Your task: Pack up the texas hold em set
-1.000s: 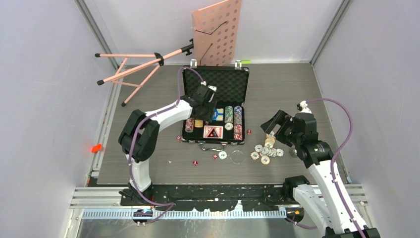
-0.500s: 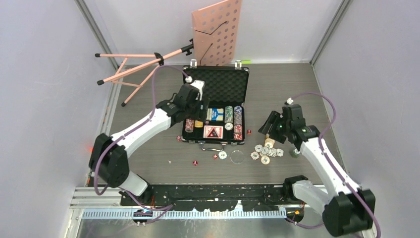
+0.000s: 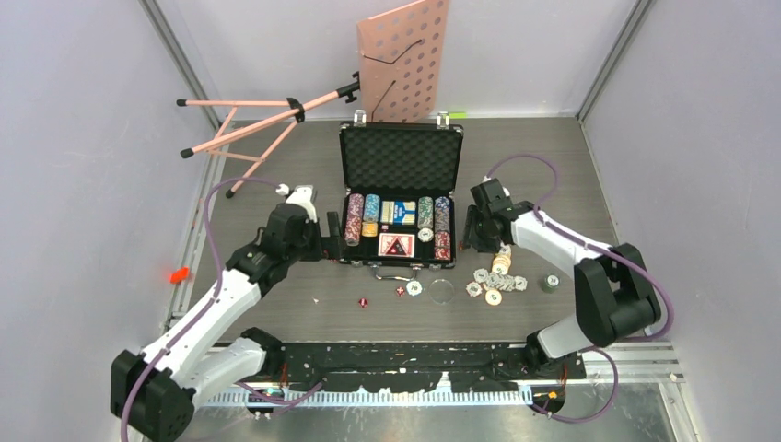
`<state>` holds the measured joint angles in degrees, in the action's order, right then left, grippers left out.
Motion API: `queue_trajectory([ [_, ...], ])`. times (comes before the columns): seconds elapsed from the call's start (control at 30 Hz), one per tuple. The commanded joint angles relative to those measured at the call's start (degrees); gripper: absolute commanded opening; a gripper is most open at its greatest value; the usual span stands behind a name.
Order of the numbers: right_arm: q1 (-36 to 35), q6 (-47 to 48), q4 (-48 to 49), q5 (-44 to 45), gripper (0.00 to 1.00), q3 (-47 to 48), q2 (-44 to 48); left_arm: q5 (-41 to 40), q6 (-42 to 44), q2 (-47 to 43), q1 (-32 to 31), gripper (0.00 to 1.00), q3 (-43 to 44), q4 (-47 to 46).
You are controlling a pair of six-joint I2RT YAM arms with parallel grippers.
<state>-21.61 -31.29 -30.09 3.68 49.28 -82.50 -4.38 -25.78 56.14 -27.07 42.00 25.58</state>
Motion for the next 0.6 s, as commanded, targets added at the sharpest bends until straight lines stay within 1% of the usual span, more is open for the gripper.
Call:
queue_trajectory([
  [0.0, -1.8, 1.3, 5.0, 3.1, 0.47, 3.3, -3.6, 1.6, -3.0, -6.2, 0.4, 0.98, -3.2, -2.6],
  [0.17, -2.1, 1.2, 8.0, 2.8, 0.47, 3.5, -7.3, 5.4, -3.9, -9.4, 0.4, 0.98, -6.1, -2.8],
  [0.2, -2.1, 1.2, 8.3, 2.8, 0.46, 3.8, -7.8, 6.2, -3.8, -9.6, 0.4, 0.98, -6.4, -2.5],
  [0.4, -2.2, 1.5, 9.9, 2.8, 0.41, 4.0, -10.9, 6.2, -3.2, -10.5, 0.4, 0.98, -7.7, -1.4],
  [0.57, -2.3, 2.5, 9.2, 5.0, 0.40, 5.2, -11.7, 6.3, -2.7, -11.1, 0.3, 0.98, -7.9, -1.4],
])
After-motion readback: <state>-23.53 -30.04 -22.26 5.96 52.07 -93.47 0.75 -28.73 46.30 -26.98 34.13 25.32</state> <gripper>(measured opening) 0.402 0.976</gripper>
